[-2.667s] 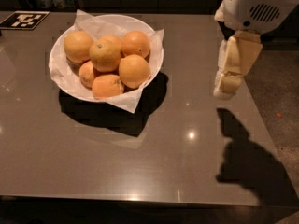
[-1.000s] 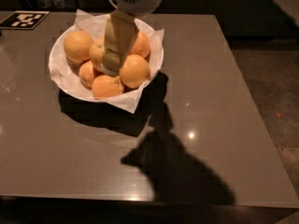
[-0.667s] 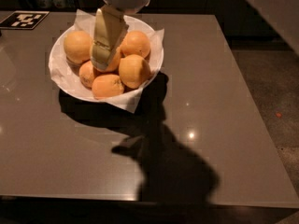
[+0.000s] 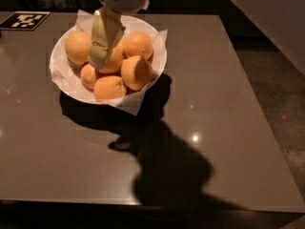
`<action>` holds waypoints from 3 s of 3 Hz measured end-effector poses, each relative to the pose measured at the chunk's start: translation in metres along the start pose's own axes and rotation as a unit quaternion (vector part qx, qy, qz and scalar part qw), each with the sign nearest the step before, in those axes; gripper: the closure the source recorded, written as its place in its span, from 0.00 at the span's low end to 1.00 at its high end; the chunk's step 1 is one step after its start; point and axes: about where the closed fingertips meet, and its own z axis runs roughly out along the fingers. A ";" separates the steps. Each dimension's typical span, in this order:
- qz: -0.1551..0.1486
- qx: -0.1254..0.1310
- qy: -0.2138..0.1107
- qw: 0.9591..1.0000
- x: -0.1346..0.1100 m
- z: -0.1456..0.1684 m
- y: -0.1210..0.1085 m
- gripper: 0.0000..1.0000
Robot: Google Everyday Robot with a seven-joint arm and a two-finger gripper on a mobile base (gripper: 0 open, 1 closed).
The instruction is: Pick orange from white bowl
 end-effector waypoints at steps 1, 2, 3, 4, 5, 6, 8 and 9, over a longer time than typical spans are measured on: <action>0.004 -0.014 -0.017 1.000 -0.020 0.011 0.004 0.00; 0.025 -0.030 -0.018 0.999 -0.038 0.031 0.002 0.00; 0.049 -0.051 -0.006 0.997 -0.046 0.050 0.003 0.07; 0.068 -0.058 0.002 0.996 -0.047 0.059 0.000 0.09; 0.074 -0.062 0.009 0.995 -0.052 0.066 0.001 0.20; 0.074 -0.064 0.013 0.995 -0.058 0.070 0.002 0.19; 0.073 -0.069 0.033 0.994 -0.062 0.088 0.005 0.20; 0.077 -0.070 0.050 0.993 -0.055 0.102 0.005 0.20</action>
Offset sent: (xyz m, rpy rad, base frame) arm 0.0387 0.0597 -0.0335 0.0886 0.1119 -0.0612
